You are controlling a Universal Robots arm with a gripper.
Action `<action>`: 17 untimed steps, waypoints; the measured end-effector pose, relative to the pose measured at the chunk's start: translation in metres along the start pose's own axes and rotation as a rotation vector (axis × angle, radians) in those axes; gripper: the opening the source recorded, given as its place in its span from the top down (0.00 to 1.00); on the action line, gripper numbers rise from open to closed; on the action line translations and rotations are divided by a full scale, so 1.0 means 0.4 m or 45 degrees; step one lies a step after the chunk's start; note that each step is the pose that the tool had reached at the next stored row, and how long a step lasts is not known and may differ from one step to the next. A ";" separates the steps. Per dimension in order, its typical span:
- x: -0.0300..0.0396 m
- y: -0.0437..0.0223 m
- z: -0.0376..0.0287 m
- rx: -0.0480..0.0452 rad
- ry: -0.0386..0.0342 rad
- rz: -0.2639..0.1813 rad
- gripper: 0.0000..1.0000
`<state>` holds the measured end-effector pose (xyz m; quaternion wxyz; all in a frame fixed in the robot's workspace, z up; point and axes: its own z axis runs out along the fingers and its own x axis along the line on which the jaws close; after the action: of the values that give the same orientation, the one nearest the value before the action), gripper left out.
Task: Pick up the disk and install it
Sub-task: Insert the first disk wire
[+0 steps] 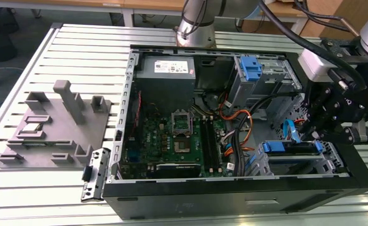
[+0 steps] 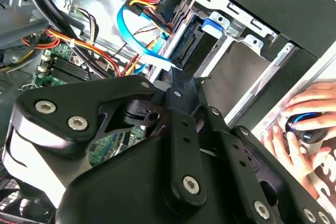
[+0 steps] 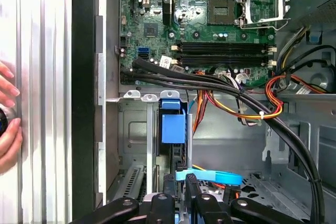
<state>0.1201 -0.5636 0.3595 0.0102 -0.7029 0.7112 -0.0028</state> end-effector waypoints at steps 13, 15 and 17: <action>-0.028 -0.020 0.005 0.001 0.0030 0.129 0.76; -0.035 -0.020 0.006 0.001 0.0028 0.129 0.76; -0.035 -0.021 0.006 0.001 0.0029 0.129 0.76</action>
<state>0.1285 -0.5499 0.3575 0.0099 -0.6659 0.7459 -0.0035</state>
